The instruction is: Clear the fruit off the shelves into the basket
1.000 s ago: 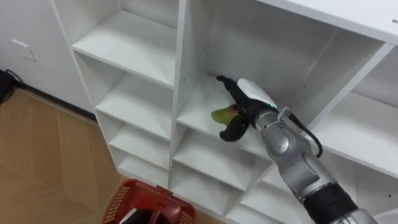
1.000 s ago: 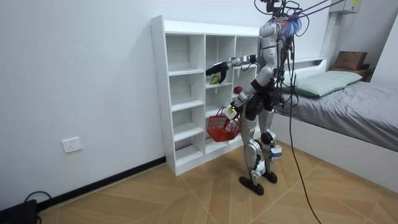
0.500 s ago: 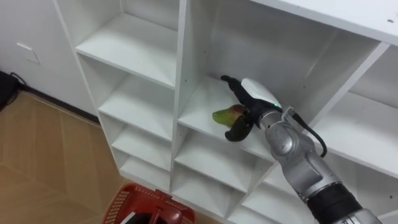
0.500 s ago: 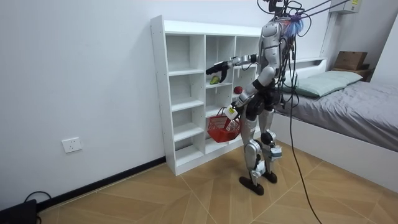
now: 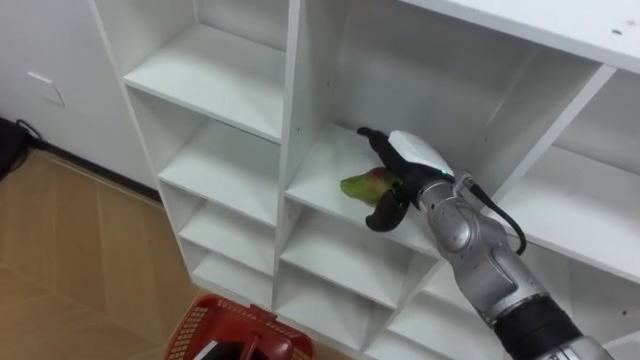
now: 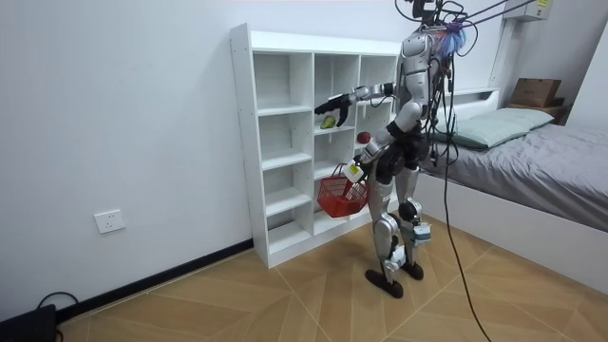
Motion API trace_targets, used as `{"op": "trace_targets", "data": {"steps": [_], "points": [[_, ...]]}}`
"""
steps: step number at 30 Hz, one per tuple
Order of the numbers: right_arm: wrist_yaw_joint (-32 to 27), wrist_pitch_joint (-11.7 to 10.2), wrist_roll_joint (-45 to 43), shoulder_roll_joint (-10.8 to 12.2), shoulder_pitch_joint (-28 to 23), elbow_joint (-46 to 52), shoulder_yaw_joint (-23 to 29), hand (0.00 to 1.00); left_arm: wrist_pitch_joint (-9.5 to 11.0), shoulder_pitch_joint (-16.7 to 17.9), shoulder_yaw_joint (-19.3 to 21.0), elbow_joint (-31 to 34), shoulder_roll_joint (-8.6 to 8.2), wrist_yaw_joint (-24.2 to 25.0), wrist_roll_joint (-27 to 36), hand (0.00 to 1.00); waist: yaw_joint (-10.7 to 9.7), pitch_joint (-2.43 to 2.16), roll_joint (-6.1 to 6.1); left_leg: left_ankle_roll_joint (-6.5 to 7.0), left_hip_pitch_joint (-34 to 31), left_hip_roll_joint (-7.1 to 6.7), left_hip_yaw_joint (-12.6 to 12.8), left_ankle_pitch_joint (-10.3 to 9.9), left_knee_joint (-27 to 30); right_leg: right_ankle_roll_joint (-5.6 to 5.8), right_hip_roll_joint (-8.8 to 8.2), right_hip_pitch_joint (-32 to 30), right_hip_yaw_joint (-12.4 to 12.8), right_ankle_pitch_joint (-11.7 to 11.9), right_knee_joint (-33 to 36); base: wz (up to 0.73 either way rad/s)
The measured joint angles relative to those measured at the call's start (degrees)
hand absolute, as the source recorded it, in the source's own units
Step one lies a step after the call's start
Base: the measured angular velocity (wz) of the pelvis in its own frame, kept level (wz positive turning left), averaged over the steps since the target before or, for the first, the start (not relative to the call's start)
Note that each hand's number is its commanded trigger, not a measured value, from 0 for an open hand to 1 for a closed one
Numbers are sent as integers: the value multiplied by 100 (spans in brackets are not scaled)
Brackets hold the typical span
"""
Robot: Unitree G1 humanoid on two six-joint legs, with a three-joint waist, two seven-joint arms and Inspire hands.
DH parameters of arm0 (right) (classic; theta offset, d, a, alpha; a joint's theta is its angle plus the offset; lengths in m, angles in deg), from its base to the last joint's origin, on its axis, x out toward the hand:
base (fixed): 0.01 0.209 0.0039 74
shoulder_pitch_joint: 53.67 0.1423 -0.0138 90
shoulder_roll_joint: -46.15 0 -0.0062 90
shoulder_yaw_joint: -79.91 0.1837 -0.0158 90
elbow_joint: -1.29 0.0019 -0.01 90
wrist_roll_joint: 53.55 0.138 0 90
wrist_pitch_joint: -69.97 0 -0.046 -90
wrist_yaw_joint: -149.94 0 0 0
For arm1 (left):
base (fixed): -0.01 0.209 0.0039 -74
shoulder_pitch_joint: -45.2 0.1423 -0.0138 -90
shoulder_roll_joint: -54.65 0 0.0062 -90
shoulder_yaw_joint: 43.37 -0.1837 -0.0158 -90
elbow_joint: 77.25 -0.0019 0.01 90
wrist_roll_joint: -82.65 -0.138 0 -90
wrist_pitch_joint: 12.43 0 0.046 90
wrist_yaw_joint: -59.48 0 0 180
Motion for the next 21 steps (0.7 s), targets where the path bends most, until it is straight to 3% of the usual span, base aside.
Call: {"op": "trace_targets", "data": {"steps": [8,9,10,21], "points": [[-1,3,-178,4,1,-251,0,0,12,1,1,0,0,-22,7,100,57,-22,-34,1,20,-2,-12,2,17,0,-31,4,12,0,-4,0],[-1,3,-178,4,1,-256,0,45,12,1,2,0,1,-23,7,100,52,-20,-37,1,21,-3,-18,2,22,0,-31,8,12,0,-6,0],[-1,3,-178,4,1,-256,0,100,12,1,2,0,3,-22,6,100,48,-18,-37,1,15,-7,-33,2,41,0,-31,15,7,0,-6,3],[209,20,-227,5,1,-293,-1,100,12,2,3,9,10,-59,6,100,61,0,-66,-1,-5,-15,-88,3,-18,1,-5,36,-99,-1,-6,2]]}}
